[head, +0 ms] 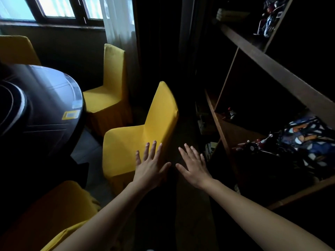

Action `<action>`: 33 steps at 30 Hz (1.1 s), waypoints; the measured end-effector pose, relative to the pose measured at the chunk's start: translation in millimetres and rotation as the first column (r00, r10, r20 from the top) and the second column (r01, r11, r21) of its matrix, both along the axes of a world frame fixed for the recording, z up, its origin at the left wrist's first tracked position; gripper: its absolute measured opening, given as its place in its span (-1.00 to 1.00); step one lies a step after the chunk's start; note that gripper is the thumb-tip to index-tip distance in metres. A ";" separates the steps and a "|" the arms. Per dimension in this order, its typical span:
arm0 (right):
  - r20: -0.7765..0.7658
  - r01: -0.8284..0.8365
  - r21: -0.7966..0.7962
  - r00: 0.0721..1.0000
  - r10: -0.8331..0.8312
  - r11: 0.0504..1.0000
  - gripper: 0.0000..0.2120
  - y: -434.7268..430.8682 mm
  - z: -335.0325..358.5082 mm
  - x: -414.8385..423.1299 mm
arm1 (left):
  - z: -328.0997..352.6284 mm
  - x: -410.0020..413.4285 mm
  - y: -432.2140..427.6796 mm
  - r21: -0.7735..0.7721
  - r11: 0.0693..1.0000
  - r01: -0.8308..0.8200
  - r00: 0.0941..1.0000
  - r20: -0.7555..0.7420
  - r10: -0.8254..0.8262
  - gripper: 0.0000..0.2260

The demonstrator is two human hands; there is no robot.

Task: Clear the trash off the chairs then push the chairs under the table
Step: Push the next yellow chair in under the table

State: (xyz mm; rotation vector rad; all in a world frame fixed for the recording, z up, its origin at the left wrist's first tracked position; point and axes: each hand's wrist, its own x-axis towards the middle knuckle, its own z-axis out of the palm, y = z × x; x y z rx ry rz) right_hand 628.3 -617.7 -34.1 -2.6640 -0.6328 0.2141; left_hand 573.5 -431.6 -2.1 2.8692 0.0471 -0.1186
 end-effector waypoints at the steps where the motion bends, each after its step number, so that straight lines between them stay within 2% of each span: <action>1: -0.003 0.006 0.013 1.000 -0.006 1.000 -0.39 -1.1 0.9 6.5 | 0.6 7.3 -0.6 0.001 1.000 0.003 1.000 0.004 -0.003 -0.34; 10: 0.001 0.010 0.075 1.000 -0.011 0.997 -0.40 7.6 1.6 79.7 | -8.8 93.7 6.0 -0.040 0.999 -0.008 0.999 0.049 0.010 -0.33; 24: 0.051 0.010 0.058 0.999 -0.013 0.998 -0.43 42.1 20.9 297.4 | -5.4 304.7 32.4 -0.149 0.987 -0.055 0.994 0.082 0.068 -0.35; 33: 0.053 -0.029 0.017 0.998 0.028 0.999 -0.45 67.9 28.9 379.6 | -10.2 386.4 53.0 -0.214 0.972 -0.094 0.995 0.007 0.098 -0.37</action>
